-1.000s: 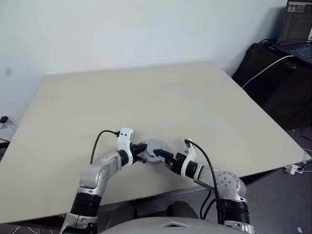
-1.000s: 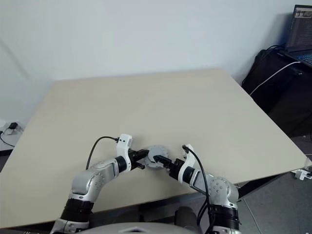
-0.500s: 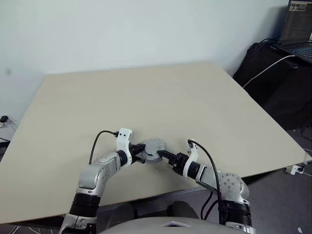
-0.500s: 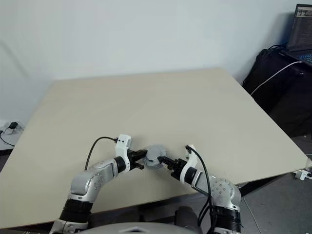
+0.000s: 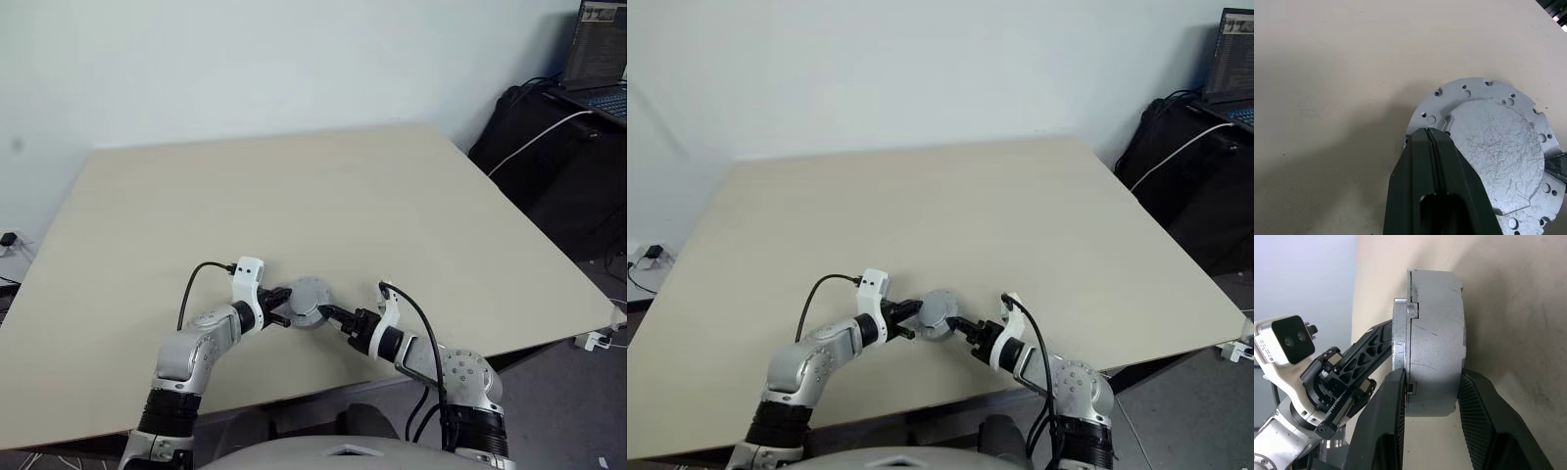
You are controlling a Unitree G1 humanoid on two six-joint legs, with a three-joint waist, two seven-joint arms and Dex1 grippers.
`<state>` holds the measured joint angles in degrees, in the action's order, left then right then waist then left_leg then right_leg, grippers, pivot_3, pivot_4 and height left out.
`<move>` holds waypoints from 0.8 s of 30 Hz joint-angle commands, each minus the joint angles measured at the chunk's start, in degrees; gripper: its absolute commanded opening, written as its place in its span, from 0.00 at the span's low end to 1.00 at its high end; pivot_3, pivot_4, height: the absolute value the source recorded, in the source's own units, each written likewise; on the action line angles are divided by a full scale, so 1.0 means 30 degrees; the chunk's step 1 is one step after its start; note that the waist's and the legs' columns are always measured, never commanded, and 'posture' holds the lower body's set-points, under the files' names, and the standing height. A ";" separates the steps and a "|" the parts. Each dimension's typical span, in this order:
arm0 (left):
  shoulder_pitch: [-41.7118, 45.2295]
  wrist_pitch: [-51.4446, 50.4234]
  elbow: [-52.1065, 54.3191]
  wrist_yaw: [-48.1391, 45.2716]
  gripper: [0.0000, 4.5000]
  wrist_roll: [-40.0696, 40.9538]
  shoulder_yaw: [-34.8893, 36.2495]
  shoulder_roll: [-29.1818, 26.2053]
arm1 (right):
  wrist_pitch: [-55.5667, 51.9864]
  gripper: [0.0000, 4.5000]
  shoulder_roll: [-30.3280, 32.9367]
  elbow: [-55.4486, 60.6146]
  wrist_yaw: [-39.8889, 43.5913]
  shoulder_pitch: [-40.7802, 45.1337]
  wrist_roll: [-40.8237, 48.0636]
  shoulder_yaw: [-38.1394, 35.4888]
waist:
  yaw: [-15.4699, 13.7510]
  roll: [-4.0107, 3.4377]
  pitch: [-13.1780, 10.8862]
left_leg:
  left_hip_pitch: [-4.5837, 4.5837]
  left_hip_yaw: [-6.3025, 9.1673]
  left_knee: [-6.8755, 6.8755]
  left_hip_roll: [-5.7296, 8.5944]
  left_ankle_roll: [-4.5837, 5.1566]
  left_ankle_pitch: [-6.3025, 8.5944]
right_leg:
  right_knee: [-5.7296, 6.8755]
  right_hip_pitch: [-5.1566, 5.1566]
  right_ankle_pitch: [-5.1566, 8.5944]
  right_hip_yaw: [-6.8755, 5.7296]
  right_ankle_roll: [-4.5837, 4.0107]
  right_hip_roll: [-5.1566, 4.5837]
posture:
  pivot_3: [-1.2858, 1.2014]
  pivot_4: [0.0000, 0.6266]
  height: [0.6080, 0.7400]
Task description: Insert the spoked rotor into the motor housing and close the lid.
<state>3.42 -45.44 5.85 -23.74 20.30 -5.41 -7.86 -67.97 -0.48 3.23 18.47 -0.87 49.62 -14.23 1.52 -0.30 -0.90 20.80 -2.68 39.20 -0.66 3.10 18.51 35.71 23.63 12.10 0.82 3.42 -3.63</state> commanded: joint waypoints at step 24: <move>-0.5287 0.0803 0.3865 0.1814 0.20 0.8422 0.6596 0.4587 | 0.0173 0.27 -0.1038 0.1227 -0.0168 0.0131 0.2521 -0.0894 | 0.0194 0.0099 -0.0123 | 0.0088 0.0002 -0.0014 -0.0028 0.0000 0.0006 | -0.0008 0.0089 0.0011 -0.0010 -0.0018 0.0000 | 0.52 0.00 1.00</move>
<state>-11.35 -42.30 14.57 -17.65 41.51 13.29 3.61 -67.98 -2.66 3.53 17.02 -1.64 53.09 -16.09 2.10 -0.01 -1.27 21.11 -2.67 39.16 -0.76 3.10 18.53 35.68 23.95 12.14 0.78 3.36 -3.62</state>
